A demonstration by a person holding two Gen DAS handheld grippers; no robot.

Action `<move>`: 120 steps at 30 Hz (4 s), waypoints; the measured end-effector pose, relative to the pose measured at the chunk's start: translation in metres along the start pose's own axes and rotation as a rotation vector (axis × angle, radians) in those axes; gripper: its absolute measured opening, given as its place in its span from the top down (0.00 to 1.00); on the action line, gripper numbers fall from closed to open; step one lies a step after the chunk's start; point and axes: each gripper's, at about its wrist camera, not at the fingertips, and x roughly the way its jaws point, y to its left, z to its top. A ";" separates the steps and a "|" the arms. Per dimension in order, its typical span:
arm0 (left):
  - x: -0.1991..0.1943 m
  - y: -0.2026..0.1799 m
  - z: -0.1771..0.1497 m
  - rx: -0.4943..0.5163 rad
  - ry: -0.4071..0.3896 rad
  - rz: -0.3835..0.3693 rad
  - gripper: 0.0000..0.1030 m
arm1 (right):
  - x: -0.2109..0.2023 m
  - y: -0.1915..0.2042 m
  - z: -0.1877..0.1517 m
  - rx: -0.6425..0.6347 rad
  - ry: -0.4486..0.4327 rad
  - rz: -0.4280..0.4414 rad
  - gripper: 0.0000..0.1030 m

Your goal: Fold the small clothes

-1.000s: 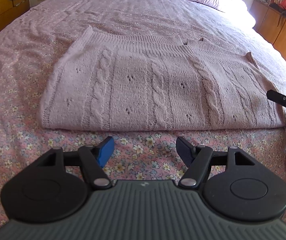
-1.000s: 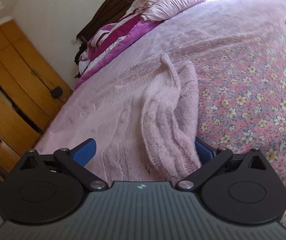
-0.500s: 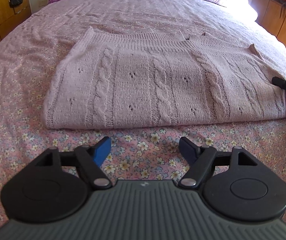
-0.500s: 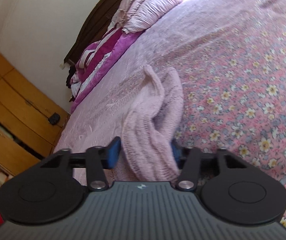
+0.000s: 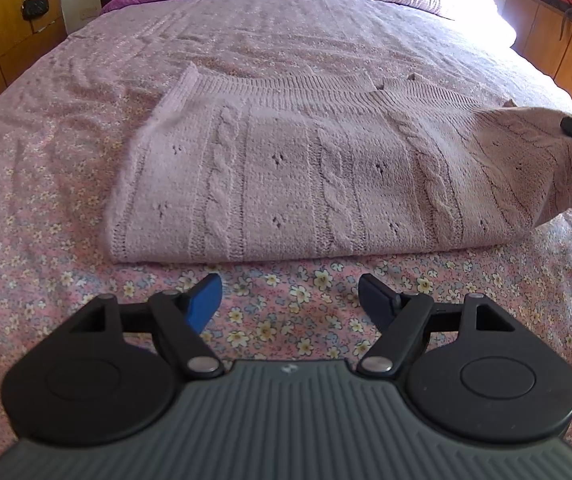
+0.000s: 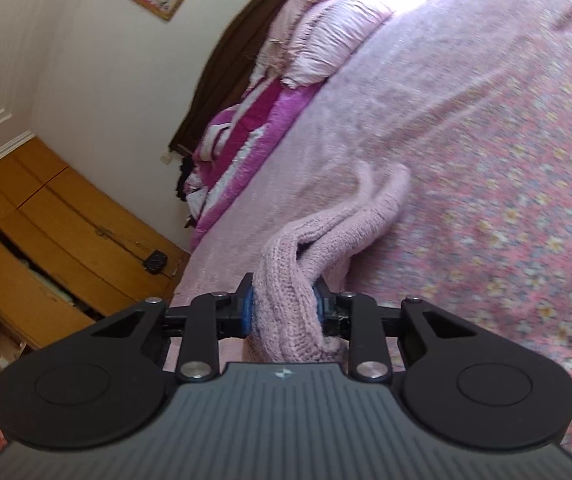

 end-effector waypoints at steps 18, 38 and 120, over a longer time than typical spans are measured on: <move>-0.026 0.048 0.017 -0.042 -0.099 0.031 0.26 | 0.012 0.097 -0.014 -0.040 -0.002 0.118 0.78; -0.024 0.093 0.012 -0.112 -0.115 0.039 0.26 | 0.092 0.189 -0.086 -0.207 0.183 0.110 0.78; 0.061 0.031 0.118 -0.064 -0.251 -0.172 0.89 | 0.005 0.073 -0.120 -0.137 -0.027 -0.147 0.22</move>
